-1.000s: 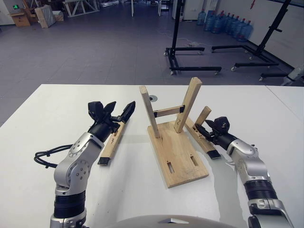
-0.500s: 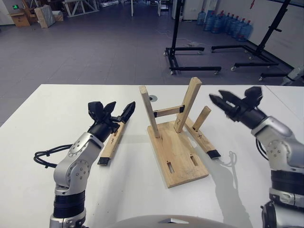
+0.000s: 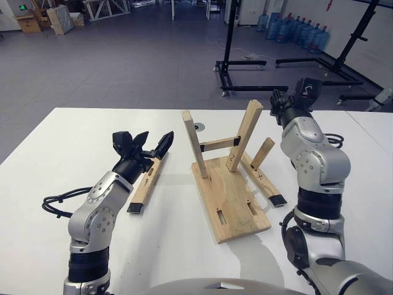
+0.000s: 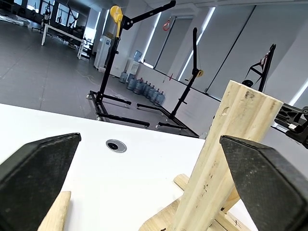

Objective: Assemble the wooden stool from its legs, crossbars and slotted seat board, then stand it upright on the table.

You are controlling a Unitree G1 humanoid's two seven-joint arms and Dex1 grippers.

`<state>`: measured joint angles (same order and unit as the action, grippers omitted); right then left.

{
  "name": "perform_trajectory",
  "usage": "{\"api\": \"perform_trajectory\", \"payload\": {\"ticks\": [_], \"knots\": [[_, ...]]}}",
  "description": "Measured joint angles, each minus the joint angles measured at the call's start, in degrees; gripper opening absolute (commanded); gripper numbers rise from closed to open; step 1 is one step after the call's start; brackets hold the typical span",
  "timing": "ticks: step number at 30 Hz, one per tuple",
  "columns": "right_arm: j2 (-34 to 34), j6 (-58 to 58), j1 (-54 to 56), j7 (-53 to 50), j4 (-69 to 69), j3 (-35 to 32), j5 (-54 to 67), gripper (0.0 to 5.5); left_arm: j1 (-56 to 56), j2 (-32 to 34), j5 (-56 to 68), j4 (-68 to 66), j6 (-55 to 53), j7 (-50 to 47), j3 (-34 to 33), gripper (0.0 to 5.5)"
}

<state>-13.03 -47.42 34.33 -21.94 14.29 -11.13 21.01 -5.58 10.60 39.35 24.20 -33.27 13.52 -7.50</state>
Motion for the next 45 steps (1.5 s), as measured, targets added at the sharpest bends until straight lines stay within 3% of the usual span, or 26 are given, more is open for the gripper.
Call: {"api": "perform_trajectory", "payload": {"ticks": [10, 15, 18, 21, 24, 26, 29, 32, 35, 38, 45], "knots": [[3.57, 1.58, -0.73, 1.84, -1.55, 0.38, -4.43, 2.82, 0.0, -0.03, -0.18, 0.0, 0.0, -0.01, 0.03, 5.29], [7.61, 9.15, -8.64, 5.09, -7.79, 0.77, -6.31, 2.82, 0.15, -0.14, -0.32, -0.01, 0.0, -0.01, 0.5, 5.29], [9.43, 8.75, -7.85, 6.06, -7.36, -3.2, -2.8, 2.82, 0.38, -0.18, -0.5, -0.02, 0.05, -0.01, 0.57, 5.29], [4.41, 2.64, 3.52, 7.29, -6.96, -10.96, 4.55, 2.82, 0.45, -0.37, -0.57, 0.0, 0.13, 0.0, 0.86, 5.29], [-11.24, -2.7, 21.73, 12.89, -9.92, -18.59, 12.19, 2.82, 0.65, -0.87, -0.6, 0.18, 0.19, -0.04, 0.97, 5.29], [-22.71, -3.41, 25.21, 21.67, -11.67, -18.92, 13.0, 2.82, 2.04, -1.03, -0.48, 1.05, 0.22, -0.2, 0.64, 5.29], [-38.8, -3.62, 14.53, 41.54, -12.76, -20.52, 13.33, 2.82, 7.32, -0.98, 0.41, 4.69, 0.2, -0.46, -1.05, 5.29], [-44.19, -3.41, -4.5, 59.39, -12.1, -21.81, 14.56, 2.82, 12.27, -0.95, 0.85, 7.28, 0.2, -0.48, -2.72, 5.29], [-43.06, -3.13, -24.54, 73.1, -8.86, -17.04, 15.69, 3.25, 16.25, -0.9, 0.85, 9.33, 0.12, -0.65, -3.81, 5.29], [-33.29, -2.95, -36.95, 75.88, -1.93, -2.88, 16.88, 3.79, 17.55, -0.63, 1.41, 13.04, -0.7, -2.45, -3.82, 5.29], [-27.01, -1.21, -33.58, 63.65, -2.47, 1.92, 10.9, 4.9, 18.37, 0.16, 2.64, 13.82, -1.92, -3.08, -3.01, 5.29]]}}
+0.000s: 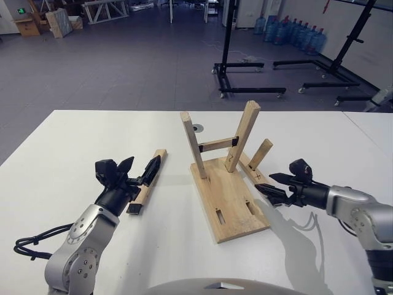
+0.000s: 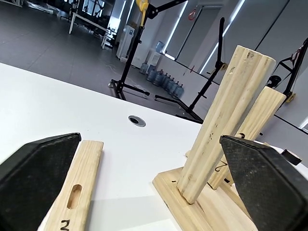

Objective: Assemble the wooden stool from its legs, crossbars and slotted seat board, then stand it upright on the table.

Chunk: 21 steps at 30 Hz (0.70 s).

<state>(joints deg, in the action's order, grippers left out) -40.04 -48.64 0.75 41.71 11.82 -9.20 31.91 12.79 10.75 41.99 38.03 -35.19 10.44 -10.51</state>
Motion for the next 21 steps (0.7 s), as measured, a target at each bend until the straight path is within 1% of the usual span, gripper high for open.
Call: {"api": "perform_trajectory", "payload": {"ticks": [3, 8, 11, 15, 19, 21], "knots": [[0.65, 1.15, 1.48, -2.28, -0.43, 1.66, -2.7, 5.37, 0.01, 0.02, 0.11, 0.0, -0.06, -0.17, 0.63, 5.29], [3.44, 1.93, 3.51, -6.54, -4.44, 2.94, -6.02, 5.37, 0.02, 0.46, 0.28, -0.09, -0.04, -0.07, 0.65, 5.29], [5.67, 2.39, 5.06, -8.32, -7.09, 2.3, -6.13, 5.37, 0.01, 0.47, 0.27, -0.14, -0.01, -0.04, 0.88, 5.29], [6.03, 2.51, 5.34, -8.59, -8.36, 2.27, -6.19, 5.37, -0.09, 0.47, 0.27, -0.33, 0.03, -0.05, 1.32, 5.29], [6.01, 4.61, 4.56, -8.3, -9.49, 4.04, -8.74, 5.37, -0.24, 0.46, 0.24, -0.56, 0.13, -0.05, 1.64, 5.29], [5.74, 6.49, 3.24, -7.57, -9.99, 5.67, -10.64, 5.02, -0.58, 0.44, 0.2, -0.78, 0.14, -0.07, 1.74, 5.29]]}}
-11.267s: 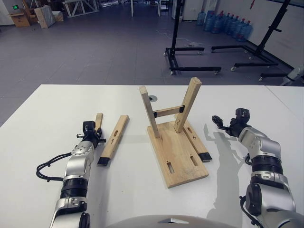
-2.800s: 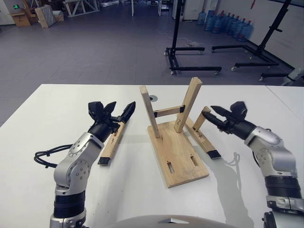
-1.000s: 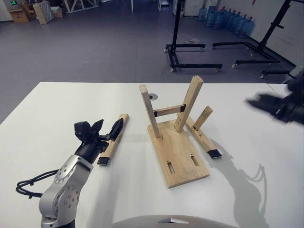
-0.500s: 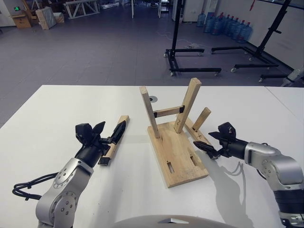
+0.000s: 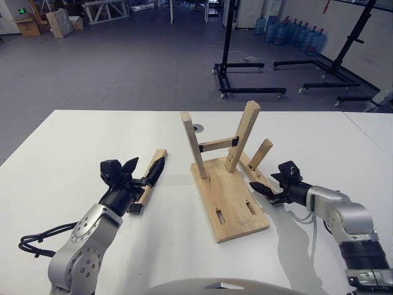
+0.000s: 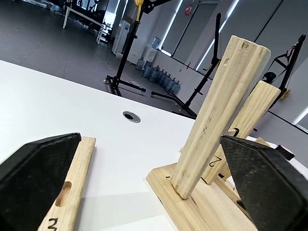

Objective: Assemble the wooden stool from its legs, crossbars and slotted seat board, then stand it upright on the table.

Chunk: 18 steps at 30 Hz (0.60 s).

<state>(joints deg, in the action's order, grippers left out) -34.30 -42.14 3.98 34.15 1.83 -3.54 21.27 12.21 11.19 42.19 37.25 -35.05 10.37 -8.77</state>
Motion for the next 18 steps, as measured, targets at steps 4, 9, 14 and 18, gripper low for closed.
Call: {"api": "perform_trajectory", "payload": {"ticks": [4, 9, 14, 18], "knots": [[-1.42, 6.15, -1.53, 0.54, -1.44, 2.55, -4.75, 4.23, -1.05, -0.09, -0.02, -0.32, 0.1, -0.36, 0.11, 5.29], [-1.42, 11.03, -1.79, 1.2, -3.89, 3.23, -6.04, 3.4, -1.69, -0.09, -0.01, -1.31, 0.13, -0.49, 0.08, 5.29], [-0.53, 11.91, -1.79, 1.25, -4.75, 2.9, -5.73, 2.57, -2.33, -0.09, -0.01, -1.82, 0.23, -0.48, 0.12, 5.29], [0.31, 12.14, -1.8, 1.29, -6.04, 1.38, -4.82, 2.07, -2.99, -0.09, -0.01, -2.38, 0.48, -0.23, 0.11, 5.29]]}}
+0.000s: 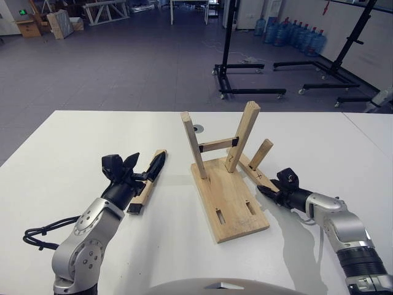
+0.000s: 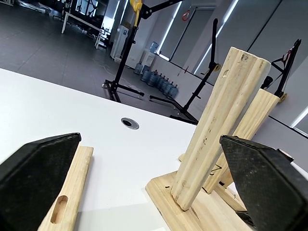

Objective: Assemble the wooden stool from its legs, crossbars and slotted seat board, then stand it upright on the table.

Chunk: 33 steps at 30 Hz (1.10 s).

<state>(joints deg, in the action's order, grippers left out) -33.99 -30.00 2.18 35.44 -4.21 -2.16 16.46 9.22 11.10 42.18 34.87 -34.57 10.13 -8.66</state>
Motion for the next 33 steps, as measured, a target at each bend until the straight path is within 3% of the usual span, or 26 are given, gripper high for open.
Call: {"api": "perform_trajectory", "payload": {"ticks": [7, 12, 18, 23, 28, 33], "knots": [[0.4, 0.59, 0.13, 0.64, -1.69, -1.46, 0.85, 2.07, -0.85, 0.9, -0.02, -1.5, 0.24, 1.15, -0.56, 5.29], [0.74, 0.52, 3.57, -0.16, -10.13, -8.18, 3.66, 2.07, -3.07, 4.41, 2.96, -2.07, -0.21, 3.49, -4.51, 5.29], [-6.5, -1.33, 13.61, 5.43, -19.42, -25.03, 15.15, 2.07, -9.05, 16.46, 25.92, -1.06, -6.06, 7.95, -17.14, 5.29], [-11.52, -16.34, 18.48, 14.07, -6.12, -31.55, 33.4, 2.06, -13.14, 22.23, 44.5, 1.06, -8.66, 8.88, -16.89, 5.29], [-7.75, -29.12, 14.89, 18.43, 20.08, -24.5, 55.11, 2.06, -19.89, 19.4, 48.07, 0.48, -8.87, 6.97, -5.45, 5.29], [-1.29, -30.78, 12.34, 11.38, 25.93, -17.32, 61.95, 2.06, -26.46, 13.8, 49.16, -4.97, -7.75, 4.29, 0.77, 5.29]]}}
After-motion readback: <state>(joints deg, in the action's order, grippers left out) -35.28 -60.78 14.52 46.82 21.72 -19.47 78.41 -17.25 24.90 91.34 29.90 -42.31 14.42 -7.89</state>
